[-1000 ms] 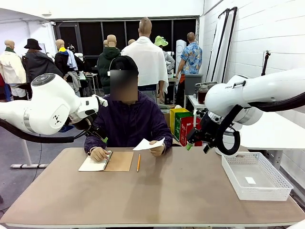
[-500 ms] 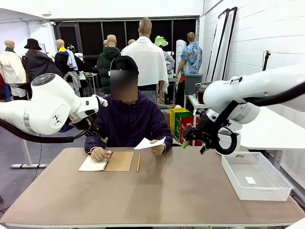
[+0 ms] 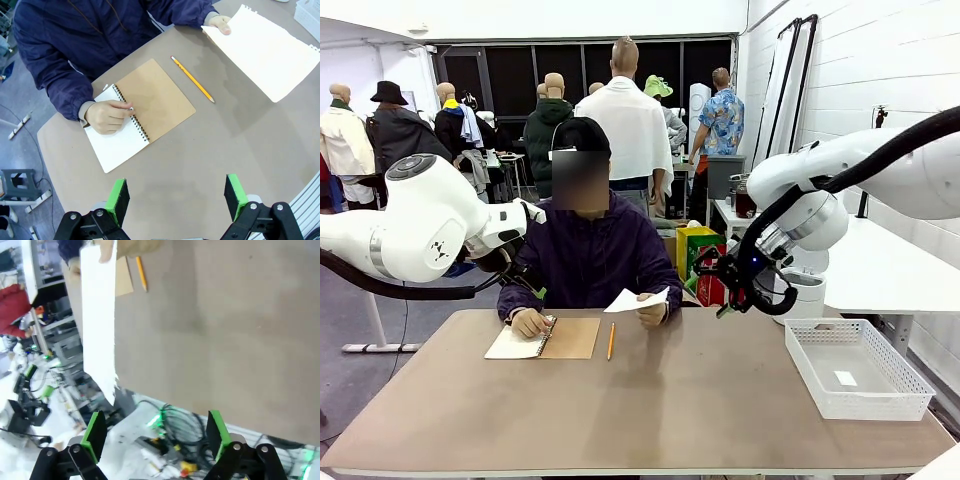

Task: Sort the paper based on its condition.
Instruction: If a person hands you a paper, place it in the Organizing basket , and if it's crumpled, put it in the Trash can.

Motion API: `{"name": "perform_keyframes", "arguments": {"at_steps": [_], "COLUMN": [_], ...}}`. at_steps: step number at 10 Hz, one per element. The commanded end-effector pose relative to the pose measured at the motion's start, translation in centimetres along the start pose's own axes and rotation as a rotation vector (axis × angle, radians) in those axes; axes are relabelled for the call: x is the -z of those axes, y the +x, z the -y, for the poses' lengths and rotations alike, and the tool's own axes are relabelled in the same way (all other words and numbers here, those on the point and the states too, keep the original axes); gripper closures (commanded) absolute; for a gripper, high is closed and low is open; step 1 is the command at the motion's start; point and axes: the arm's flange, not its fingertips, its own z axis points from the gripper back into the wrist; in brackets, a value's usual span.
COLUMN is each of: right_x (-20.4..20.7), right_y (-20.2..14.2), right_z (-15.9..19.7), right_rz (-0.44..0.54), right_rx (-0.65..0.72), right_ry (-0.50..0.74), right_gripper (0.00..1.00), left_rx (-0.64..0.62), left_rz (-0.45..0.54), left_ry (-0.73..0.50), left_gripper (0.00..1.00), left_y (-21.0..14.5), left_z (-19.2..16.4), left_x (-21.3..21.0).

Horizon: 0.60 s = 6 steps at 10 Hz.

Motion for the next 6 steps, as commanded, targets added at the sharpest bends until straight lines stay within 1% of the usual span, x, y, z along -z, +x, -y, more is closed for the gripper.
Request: {"name": "perform_keyframes", "arguments": {"at_steps": [1,2,4,6], "right_x": [0.84,1.09,1.07,1.07], "right_y": [1.32,1.45,1.06,1.06], "right_z": [-0.26,-0.15,0.42,0.42], "right_rz": [-0.088,-0.115,-0.084,-0.084], "right_rx": [0.123,0.134,0.098,0.098], "right_ry": [0.119,0.123,0.095,0.095], "right_gripper": [0.00,0.00,0.00,0.00], "left_rx": [-0.005,-0.005,-0.005,-0.005], "left_rz": [-0.004,-0.004,-0.004,-0.004], "left_ry": [-0.006,-0.006,-0.006,-0.006], "left_gripper": [0.00,0.00,0.00,0.00], "left_y": [-0.03,-0.03,-0.03,-0.03], "left_z": [-0.09,-0.09,-0.09,-0.09], "left_x": [0.06,0.06,0.06,0.06]}}
